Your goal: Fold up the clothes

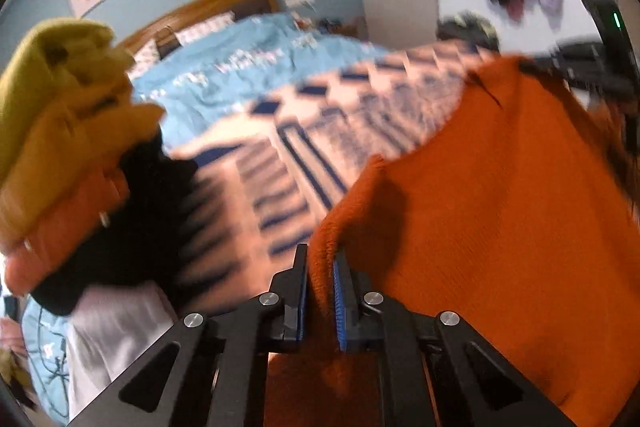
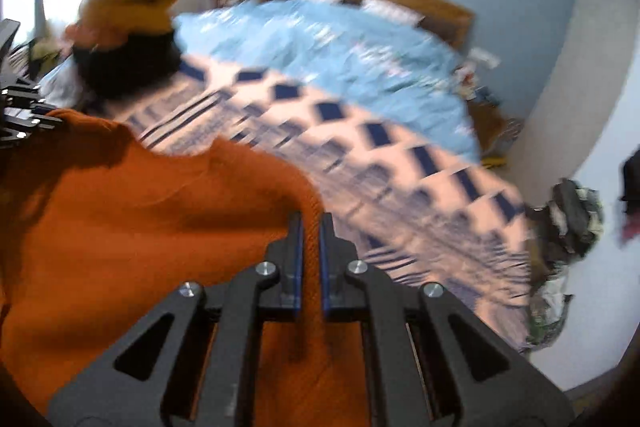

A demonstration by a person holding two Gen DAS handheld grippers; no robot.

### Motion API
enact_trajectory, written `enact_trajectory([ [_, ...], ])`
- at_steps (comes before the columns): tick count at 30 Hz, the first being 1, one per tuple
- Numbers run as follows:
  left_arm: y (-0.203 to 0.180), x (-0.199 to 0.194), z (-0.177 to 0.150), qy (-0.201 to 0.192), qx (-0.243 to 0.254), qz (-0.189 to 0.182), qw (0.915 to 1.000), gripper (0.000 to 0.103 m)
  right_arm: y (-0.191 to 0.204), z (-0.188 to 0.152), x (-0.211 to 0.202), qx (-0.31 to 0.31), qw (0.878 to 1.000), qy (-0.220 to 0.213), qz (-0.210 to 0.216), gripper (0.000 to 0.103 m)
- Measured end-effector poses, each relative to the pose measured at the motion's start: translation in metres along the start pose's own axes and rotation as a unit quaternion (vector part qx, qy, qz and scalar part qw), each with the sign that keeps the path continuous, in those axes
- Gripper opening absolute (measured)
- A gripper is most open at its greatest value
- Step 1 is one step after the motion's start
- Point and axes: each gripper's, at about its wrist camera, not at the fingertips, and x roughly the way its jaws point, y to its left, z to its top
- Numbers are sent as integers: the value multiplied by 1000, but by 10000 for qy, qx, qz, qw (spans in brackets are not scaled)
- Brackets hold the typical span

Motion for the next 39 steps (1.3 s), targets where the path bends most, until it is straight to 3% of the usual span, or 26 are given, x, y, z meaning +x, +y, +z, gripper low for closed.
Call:
enact_trajectory([
  [3, 8, -4, 28, -395, -346, -11, 9986, 9, -36, 5, 2, 492, 9962, -156, -700, 3],
  [5, 11, 7, 39, -402, -525, -149, 9977, 9, -56, 0, 18, 1012, 9937, 16, -487, 4],
  [7, 10, 23, 41, -223, -601, -216, 9977, 9, -61, -12, 44, 1223, 9911, 451, -283, 4],
  [9, 9, 43, 33, 192, -681, -485, 9963, 19, -51, -26, 64, 1129, 9906, 711, -289, 5],
  [10, 10, 47, 27, 249, -715, -470, 9960, 26, -49, -31, 68, 1131, 9904, 775, -174, 7],
  [12, 13, 47, 16, 257, -748, -693, 9945, 80, -44, -40, 69, 1219, 9891, 817, 103, 30],
  [13, 17, 46, 11, 266, -806, -731, 9937, 87, -44, -41, 68, 1197, 9894, 791, 201, 37],
  [14, 21, 44, 7, 264, -850, -713, 9935, 87, -46, -42, 64, 1197, 9899, 715, 248, 51],
  [15, 25, 44, 5, 330, -835, -762, 9930, 87, -48, -42, 59, 1230, 9899, 624, 316, 59],
  [17, 30, 50, 1, 563, -747, -819, 9922, 87, -50, -42, 57, 1250, 9894, 544, 501, 65],
  [20, 28, 75, -3, 1081, -483, -558, 9914, 87, -43, -38, 61, 989, 9920, 591, 510, 79],
  [23, 19, 95, -10, 1530, -208, -550, 9865, 87, -38, -38, 75, 893, 9894, 843, 772, 79],
  [25, 14, 95, -12, 1447, -46, -578, 9878, 87, -35, -40, 80, 820, 9889, 898, 852, 79],
  [26, 13, 94, -12, 1423, 15, -633, 9878, 86, -33, -42, 82, 762, 9881, 943, 950, 75],
  [28, 10, 91, -14, 1365, 41, -862, 9869, 66, -26, -44, 80, 557, 9892, 940, 977, 44],
  [29, 8, 87, -15, 1322, 41, -1035, 9858, 45, -25, -45, 78, 516, 9888, 937, 1036, 19],
  [30, 4, 83, -15, 1260, 77, -1078, 9861, 20, -24, -45, 76, 483, 9894, 919, 1017, 8],
  [31, 1, 80, -14, 1218, 116, -1000, 9874, 11, -24, -46, 74, 479, 9900, 932, 948, 8],
  [34, -5, 73, -8, 1096, 114, -660, 9917, 9, -24, -46, 62, 452, 9923, 779, 845, 5],
  [39, 2, 49, 31, 308, -132, -161, 9993, 8, -51, -30, 16, 893, 9954, 39, 352, 4],
])
